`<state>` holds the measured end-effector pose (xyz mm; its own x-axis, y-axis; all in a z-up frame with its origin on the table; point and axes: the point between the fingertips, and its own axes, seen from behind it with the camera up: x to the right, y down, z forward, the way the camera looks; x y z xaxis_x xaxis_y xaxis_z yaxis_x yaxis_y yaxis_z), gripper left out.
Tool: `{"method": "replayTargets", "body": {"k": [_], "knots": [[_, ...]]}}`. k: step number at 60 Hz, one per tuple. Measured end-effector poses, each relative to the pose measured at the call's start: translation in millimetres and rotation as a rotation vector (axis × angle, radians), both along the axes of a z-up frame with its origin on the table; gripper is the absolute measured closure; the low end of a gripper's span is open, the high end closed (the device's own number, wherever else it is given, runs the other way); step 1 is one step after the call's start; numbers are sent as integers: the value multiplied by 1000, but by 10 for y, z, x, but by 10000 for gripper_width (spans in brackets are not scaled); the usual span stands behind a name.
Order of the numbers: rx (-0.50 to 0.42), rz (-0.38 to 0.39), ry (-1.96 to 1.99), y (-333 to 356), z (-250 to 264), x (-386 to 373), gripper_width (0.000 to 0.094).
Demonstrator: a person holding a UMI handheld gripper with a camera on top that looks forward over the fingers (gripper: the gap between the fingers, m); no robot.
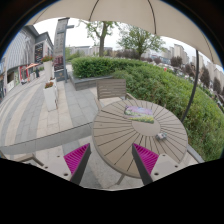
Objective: Arrange mouse
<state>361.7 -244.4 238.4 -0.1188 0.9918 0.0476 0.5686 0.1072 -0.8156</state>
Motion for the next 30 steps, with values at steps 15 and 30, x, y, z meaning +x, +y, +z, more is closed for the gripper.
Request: {"method": "replayTargets", "body": {"k": [15, 30], "knots": [[-1, -98, 10, 621, -214, -198, 86], [22, -222, 19, 1519, -609, -387, 85]]}}
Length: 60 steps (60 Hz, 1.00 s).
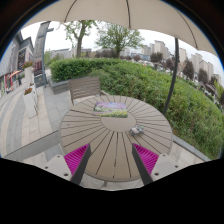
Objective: Arrange mouse
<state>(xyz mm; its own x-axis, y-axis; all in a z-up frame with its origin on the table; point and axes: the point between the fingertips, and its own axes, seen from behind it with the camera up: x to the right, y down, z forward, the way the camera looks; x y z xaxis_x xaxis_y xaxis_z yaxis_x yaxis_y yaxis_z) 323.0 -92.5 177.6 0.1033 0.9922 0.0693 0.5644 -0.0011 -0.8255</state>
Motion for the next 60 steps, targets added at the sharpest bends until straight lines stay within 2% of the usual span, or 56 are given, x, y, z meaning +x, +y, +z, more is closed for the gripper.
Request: {"method": "replayTargets", "body": {"k": [12, 41, 49, 60], "knots": [[4, -70, 20, 549, -258, -151, 81], [-6, -101, 59, 1215, -1297, -1228, 79], [-53, -117, 38, 1340, -1628, -1560, 80], [-67, -136, 17, 1585, -1891, -2007, 78]]}}
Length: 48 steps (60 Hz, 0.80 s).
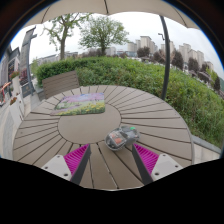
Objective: Arrange mouse
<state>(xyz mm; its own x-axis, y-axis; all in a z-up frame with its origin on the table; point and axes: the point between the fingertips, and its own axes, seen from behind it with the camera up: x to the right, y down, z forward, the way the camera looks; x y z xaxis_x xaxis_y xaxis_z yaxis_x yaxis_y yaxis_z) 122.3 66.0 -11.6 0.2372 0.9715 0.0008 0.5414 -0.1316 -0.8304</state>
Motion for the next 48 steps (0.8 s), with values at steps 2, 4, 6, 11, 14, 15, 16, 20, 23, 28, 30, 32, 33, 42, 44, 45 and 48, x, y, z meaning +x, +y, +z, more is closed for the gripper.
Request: {"method": "replayTargets", "body": {"k": [2, 4, 6, 11, 14, 15, 16, 20, 23, 28, 30, 32, 33, 42, 44, 45, 48], "knots": [[-6, 4, -6, 20, -35, -66, 79], [-10, 3, -9, 50, -54, -135, 75], [-13, 4, -14, 73, -71, -205, 84], [-30, 18, -10, 93, -59, -374, 85], [-33, 29, -13, 102, -68, -465, 85], [-32, 33, -15, 104, -70, -495, 85], [-33, 38, -17, 105, -70, -525, 85], [-37, 52, -16, 104, -51, -650, 97], [-43, 68, -23, 95, -59, -734, 87], [-49, 80, -32, 95, -57, -845, 100], [-49, 85, -35, 111, -65, -892, 117], [-52, 90, -48, 111, -91, -914, 131], [-51, 90, -52, 118, -98, -924, 148], [-17, 58, -72, 239, -130, -952, 481], [-26, 55, -84, 245, -115, -937, 512], [-25, 53, -96, 247, -119, -937, 516], [-37, 47, -116, 229, -66, -941, 540]]}}
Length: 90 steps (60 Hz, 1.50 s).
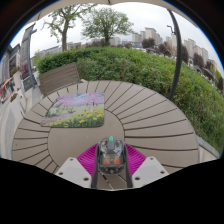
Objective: Arrange mouse
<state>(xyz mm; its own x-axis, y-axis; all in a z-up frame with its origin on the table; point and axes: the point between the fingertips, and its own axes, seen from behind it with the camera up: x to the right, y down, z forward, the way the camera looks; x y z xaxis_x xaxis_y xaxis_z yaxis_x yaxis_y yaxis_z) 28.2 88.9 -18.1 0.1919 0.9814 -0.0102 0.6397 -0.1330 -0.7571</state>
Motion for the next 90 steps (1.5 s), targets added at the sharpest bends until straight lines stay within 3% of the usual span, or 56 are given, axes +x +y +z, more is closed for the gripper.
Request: {"method": "replayTargets", "body": {"k": [8, 21, 29, 37, 44, 47, 49, 51, 60, 71, 78, 90], "knots": [[-13, -19, 36, -55, 539, -219, 561], [-69, 44, 174, -789, 1319, -1341, 561], [-2, 63, 162, -1117, 897, -1999, 558], [16, 1, 64, -1180, 264, -2249, 523], [31, -12, 21, -1137, 63, -2227, 420], [43, -27, 16, -1087, 81, -2211, 187], [47, -39, 11, -1055, 142, -2150, 73], [43, -48, 10, -1036, 233, -2087, 106], [23, -55, 6, -1066, 936, -1572, 88], [49, -14, -44, -1163, 1806, -325, 88], [43, -38, -94, -1145, 2055, 476, 87], [41, -76, -101, -1012, 2155, 1219, 84]]}}
